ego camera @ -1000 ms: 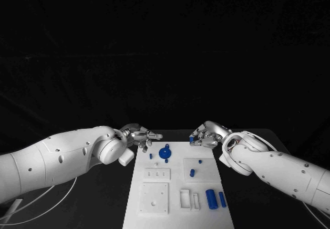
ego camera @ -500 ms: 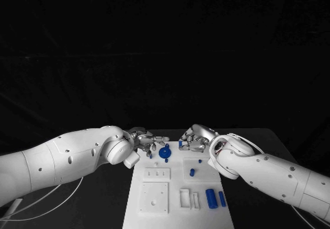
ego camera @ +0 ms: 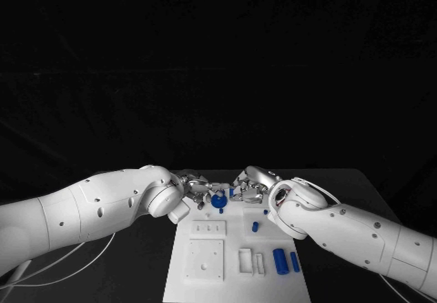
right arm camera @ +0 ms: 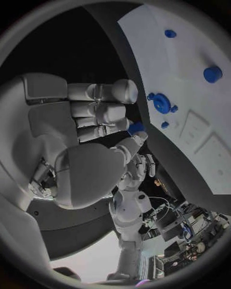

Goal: Assemble the parts on the task board

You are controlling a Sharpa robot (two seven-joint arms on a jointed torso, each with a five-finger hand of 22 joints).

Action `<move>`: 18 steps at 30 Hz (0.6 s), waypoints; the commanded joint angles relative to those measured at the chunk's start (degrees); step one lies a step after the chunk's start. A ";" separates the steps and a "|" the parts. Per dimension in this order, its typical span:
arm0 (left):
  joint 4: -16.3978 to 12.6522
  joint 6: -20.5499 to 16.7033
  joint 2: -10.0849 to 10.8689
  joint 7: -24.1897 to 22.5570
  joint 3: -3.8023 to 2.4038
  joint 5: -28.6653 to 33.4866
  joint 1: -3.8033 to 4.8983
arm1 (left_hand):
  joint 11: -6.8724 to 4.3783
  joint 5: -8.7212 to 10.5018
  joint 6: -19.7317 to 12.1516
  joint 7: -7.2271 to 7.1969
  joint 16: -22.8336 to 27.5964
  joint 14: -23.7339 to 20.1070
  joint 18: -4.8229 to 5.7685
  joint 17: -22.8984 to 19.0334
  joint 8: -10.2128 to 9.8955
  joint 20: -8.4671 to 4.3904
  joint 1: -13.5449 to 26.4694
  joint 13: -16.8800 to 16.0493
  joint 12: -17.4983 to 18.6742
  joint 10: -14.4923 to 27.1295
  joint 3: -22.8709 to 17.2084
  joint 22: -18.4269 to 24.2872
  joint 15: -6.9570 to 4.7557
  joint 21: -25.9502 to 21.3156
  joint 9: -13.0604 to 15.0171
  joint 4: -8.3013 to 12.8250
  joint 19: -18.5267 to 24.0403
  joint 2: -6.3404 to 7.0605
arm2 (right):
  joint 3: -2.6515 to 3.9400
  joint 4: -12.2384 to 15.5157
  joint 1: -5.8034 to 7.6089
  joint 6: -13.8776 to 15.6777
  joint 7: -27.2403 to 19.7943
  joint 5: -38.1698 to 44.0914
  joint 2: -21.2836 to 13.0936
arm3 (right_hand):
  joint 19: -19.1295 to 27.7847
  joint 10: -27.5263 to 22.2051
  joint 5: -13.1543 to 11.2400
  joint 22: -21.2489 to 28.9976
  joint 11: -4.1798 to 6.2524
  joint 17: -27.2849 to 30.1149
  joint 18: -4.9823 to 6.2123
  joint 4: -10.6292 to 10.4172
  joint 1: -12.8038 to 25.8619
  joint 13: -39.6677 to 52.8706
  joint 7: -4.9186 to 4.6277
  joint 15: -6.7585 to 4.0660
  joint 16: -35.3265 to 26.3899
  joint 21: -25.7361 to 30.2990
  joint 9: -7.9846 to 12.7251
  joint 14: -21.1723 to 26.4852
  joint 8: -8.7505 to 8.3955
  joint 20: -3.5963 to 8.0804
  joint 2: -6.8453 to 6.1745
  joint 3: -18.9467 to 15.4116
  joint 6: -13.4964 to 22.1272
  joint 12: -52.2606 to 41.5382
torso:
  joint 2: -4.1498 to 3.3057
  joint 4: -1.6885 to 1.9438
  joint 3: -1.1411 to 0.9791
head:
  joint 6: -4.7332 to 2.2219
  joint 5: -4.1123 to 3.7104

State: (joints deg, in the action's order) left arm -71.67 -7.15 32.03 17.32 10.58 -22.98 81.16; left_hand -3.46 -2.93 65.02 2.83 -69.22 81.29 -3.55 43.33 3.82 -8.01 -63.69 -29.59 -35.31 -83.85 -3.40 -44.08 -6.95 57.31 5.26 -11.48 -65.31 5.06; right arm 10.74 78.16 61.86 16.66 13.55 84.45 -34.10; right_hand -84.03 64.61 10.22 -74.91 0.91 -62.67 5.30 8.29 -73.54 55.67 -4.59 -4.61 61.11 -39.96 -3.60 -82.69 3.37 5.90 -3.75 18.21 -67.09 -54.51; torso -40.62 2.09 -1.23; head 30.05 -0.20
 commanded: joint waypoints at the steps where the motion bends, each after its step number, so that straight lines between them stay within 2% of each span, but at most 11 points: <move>1: -0.02 1.61 -0.41 1.85 -0.03 -2.26 0.11 | -0.41 0.13 0.48 -0.04 0.58 0.19 -0.01 -0.17 -0.23 -0.29 0.37 -0.16 0.41 -2.36 0.04 -0.48 -0.26 -0.73 1.27 0.69 -0.03 -0.40 | -0.03 0.42 -0.01 0.20 0.65 1.23 0.22 | -3.10 0.34 0.34 -2.67 0.04 0.05 0.14 0.01 -0.13 0.02 0.16 -0.06 -0.24 -0.04 -0.04 -0.51 0.17 -0.07 -0.52 0.25 -0.25 -0.25 | -0.02 -0.06 0.02 | 0.09 0.00; 9: 0.22 1.46 -0.86 2.72 -0.03 -3.40 0.10 | -0.52 0.13 0.90 -0.29 1.31 0.06 0.15 -0.78 -0.01 -0.35 0.45 -0.48 0.95 -2.14 0.18 -1.76 -0.27 -1.85 5.23 1.42 -0.33 -0.56 | -0.10 1.08 -0.01 -0.01 0.58 1.26 0.50 | -3.10 0.32 0.43 -2.58 0.05 0.12 0.14 -0.07 -0.10 -0.01 0.16 -0.08 -0.32 0.00 -0.04 -0.50 0.17 -0.05 -0.61 0.34 -0.24 -0.22 | -0.02 -0.02 -0.04 | 0.15 0.02; 10: 0.23 1.47 -0.90 2.79 -0.04 -3.46 0.10 | -0.49 0.13 0.30 -0.26 1.32 0.14 0.16 -0.69 0.04 -0.31 0.53 -0.76 1.02 -2.14 0.10 -2.83 -0.23 -2.70 7.36 1.58 -0.51 -0.67 | -0.11 1.16 -0.01 -0.07 0.57 1.26 0.52 | -3.10 0.32 0.43 -2.58 0.05 0.12 0.14 -0.07 -0.10 -0.01 0.16 -0.08 -0.32 0.00 -0.04 -0.50 0.17 -0.05 -0.61 0.34 -0.24 -0.22 | -0.02 -0.02 -0.02 | 0.15 0.00; 18: 0.36 1.72 -1.36 3.07 -0.04 -3.69 0.09 | -0.49 0.11 0.09 -0.26 1.56 0.08 0.17 -0.97 -0.10 -0.29 0.43 -0.87 1.22 -2.09 0.33 -3.98 -0.22 -3.55 8.39 2.15 -0.84 -1.05 | -0.31 1.35 -0.02 -0.72 0.51 1.24 0.82 | -3.11 0.34 0.51 -2.55 0.06 0.10 0.14 -0.15 -0.06 0.01 0.17 -0.08 -0.30 -0.15 -0.05 -0.53 0.18 -0.05 -0.64 0.35 -0.28 -0.24 | -0.05 -0.02 0.03 | 0.22 -0.05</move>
State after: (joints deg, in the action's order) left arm -71.30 -6.40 30.91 19.96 10.58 -25.94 81.15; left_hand -3.67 -2.93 65.60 2.65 -67.89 81.28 -3.54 42.45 3.82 -8.42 -63.17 -30.37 -34.43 -84.06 -3.11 -47.87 -6.95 54.00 13.52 -9.72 -65.73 4.53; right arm 10.45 79.37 61.86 16.60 14.03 84.98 -33.38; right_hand -84.03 64.60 10.49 -74.91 0.90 -62.60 5.30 8.14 -73.54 55.66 -4.63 -4.81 61.11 -39.96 -3.57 -82.90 3.34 5.90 -3.88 18.36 -67.04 -54.51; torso -40.63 2.07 -1.22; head 30.26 -0.23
